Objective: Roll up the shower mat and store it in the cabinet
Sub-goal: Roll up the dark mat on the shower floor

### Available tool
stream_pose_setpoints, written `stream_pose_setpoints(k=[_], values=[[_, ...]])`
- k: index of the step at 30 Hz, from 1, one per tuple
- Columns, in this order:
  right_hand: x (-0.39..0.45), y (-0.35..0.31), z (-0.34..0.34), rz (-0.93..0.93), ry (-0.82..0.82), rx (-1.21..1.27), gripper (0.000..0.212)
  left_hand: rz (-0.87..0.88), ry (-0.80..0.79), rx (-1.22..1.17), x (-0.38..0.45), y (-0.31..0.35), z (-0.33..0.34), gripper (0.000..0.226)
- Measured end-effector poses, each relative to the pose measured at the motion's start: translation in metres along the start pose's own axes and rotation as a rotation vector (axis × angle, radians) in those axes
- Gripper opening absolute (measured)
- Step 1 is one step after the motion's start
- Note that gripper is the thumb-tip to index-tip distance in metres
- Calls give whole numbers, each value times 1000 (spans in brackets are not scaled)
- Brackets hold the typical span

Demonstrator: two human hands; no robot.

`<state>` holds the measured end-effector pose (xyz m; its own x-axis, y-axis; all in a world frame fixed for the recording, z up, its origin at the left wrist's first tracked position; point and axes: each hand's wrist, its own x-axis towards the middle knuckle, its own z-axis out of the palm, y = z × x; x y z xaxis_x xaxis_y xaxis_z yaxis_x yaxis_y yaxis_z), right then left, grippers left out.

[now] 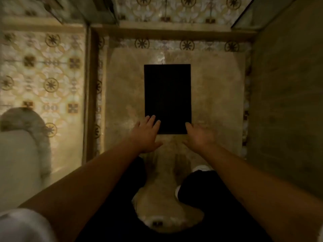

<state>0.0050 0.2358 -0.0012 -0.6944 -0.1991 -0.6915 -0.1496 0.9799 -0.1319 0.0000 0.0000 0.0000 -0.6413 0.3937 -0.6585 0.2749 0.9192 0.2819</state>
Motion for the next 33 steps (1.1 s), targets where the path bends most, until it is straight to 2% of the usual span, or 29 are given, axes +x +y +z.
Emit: stream_pose_setpoints(k=[3, 7, 10, 14, 16, 19, 22, 25, 27, 30, 33], values=[[57, 8, 64, -23, -13, -68, 65, 62, -66, 139, 61, -15, 63, 91], [134, 24, 144, -50, -27, -109, 46, 44, -113, 176, 143, -38, 142, 86], [182, 38, 181, -63, -31, -103, 49, -2, -100, 125, 191, -52, 180, 77], [212, 46, 224, -157, -11, -170, 66, 42, 8, 150, 217, -52, 231, 70], [216, 47, 229, -149, 37, -173, 70, 38, 72, 183, 220, -53, 237, 68], [225, 48, 225, -217, 76, -191, 65, 84, 89, 149, 222, -59, 234, 61], [228, 56, 219, -334, 73, -216, 55, 161, 73, 55, 220, -66, 230, 46], [233, 68, 211, -395, 60, -125, 37, 175, 69, -18, 221, -67, 220, 28], [238, 71, 208, -388, 41, -64, 31, 136, 69, -29, 224, -65, 214, 25], [243, 69, 208, -307, 46, 20, 26, 70, 155, -30, 222, -64, 211, 36], [251, 72, 210, -212, 73, 163, 23, 55, 249, -25, 221, -61, 212, 25]])
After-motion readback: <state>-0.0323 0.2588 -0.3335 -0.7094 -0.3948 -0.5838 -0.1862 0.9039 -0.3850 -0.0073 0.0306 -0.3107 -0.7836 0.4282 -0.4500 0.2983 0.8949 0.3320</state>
